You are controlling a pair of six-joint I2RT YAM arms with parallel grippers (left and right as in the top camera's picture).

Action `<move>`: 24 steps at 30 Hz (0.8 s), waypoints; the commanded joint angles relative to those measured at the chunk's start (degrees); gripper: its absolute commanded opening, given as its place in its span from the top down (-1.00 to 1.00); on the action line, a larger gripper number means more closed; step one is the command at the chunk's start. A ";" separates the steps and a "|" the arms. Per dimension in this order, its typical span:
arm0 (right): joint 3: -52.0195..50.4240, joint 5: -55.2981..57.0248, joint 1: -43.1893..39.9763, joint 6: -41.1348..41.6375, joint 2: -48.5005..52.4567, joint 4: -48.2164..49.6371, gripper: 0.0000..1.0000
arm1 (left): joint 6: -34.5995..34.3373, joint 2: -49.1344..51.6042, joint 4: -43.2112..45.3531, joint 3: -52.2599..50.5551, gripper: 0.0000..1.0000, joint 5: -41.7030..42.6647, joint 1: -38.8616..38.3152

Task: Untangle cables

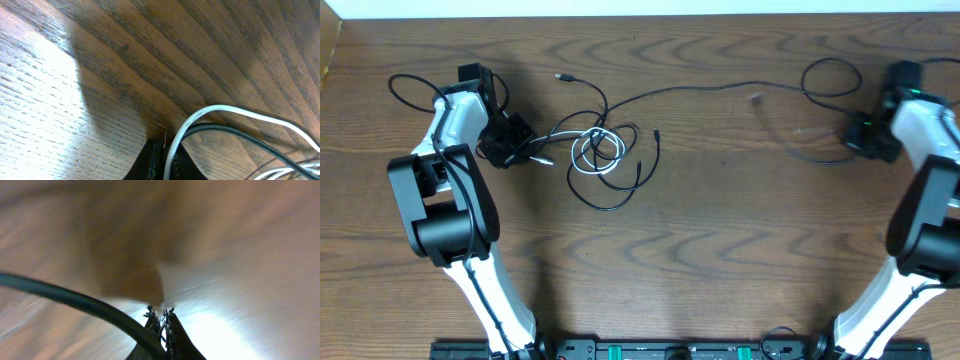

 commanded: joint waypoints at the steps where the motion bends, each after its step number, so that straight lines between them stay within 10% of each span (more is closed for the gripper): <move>1: -0.15 2.89 -6.36 -1.36 -1.03 0.35 0.98 | -0.24 2.14 0.13 -1.31 0.84 -2.73 0.31; 5: -0.15 -2.12 -11.78 -1.40 -1.03 1.16 0.95 | -0.24 2.14 0.28 -1.31 0.85 -2.73 0.31; 8: 0.28 -11.58 -13.68 -5.22 -1.05 1.31 -0.25 | -0.24 2.14 0.28 -1.31 0.84 -2.73 0.31; 11: 3.37 -15.23 -13.33 -6.10 -1.44 -1.40 -0.99 | -0.24 2.14 0.28 -1.31 0.84 -2.73 0.31; 24: 28.52 -14.10 -1.25 -7.76 -3.39 -23.19 -0.96 | -0.24 2.14 0.31 -1.31 0.84 -2.71 0.31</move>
